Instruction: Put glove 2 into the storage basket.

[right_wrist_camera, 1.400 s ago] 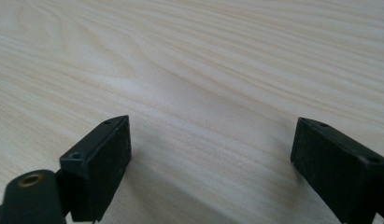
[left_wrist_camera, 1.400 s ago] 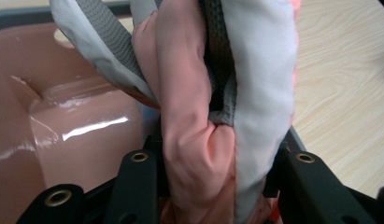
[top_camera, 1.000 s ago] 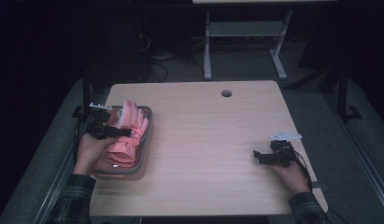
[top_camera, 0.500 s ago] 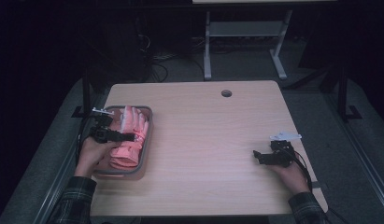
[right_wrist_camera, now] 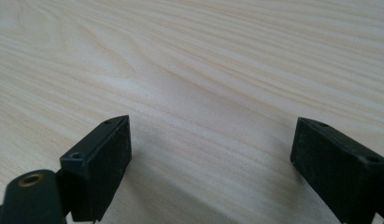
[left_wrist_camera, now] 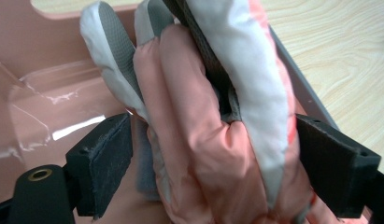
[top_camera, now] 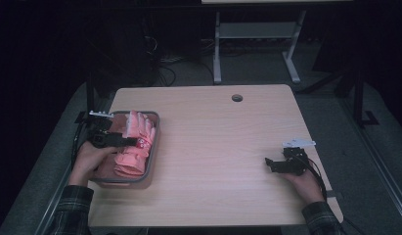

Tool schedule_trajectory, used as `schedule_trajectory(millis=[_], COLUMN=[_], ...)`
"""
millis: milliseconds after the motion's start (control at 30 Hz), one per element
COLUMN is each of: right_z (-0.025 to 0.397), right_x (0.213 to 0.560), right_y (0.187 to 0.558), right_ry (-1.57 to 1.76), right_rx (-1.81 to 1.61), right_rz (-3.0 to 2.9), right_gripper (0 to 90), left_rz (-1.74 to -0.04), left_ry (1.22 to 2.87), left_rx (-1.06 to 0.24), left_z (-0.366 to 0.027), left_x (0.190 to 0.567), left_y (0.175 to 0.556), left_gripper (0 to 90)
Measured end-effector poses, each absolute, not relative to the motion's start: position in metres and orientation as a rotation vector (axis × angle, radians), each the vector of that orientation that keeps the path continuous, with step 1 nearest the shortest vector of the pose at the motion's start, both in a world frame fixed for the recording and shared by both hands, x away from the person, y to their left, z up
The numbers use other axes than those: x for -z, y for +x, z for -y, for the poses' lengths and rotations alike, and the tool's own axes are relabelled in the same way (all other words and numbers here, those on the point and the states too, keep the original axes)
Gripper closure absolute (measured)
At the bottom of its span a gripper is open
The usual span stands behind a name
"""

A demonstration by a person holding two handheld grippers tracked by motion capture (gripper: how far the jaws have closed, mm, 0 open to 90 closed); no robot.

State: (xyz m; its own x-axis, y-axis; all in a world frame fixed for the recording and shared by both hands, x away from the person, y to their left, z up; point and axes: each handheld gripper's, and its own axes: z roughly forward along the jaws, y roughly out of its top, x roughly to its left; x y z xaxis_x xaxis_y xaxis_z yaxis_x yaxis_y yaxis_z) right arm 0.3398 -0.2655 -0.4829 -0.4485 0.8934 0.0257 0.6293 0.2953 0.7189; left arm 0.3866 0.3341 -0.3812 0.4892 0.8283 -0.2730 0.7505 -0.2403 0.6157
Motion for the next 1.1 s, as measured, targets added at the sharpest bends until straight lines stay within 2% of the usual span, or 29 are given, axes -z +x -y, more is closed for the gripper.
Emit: schedule_trajectory(millis=[467, 767, 1100], right_z=[0.266, 0.266, 0.266], right_x=[0.483, 0.483, 0.483], right_y=[0.340, 0.340, 0.340], right_ry=[1.367, 1.366, 1.367], right_rx=[-0.949, -0.949, -0.949], right_rz=[-2.188, -2.188, -2.188], right_gripper=[11.8, 11.8, 11.8], left_rz=[-1.198, -1.088, -0.982], left_ry=[1.998, 1.999, 2.027], left_rx=[-0.267, -0.312, -0.308], left_z=[-0.338, -0.313, -0.273], left_x=[0.344, 0.326, 0.322], left_y=[0.373, 0.368, 0.365], left_gripper=[14.0, 14.0, 14.0])
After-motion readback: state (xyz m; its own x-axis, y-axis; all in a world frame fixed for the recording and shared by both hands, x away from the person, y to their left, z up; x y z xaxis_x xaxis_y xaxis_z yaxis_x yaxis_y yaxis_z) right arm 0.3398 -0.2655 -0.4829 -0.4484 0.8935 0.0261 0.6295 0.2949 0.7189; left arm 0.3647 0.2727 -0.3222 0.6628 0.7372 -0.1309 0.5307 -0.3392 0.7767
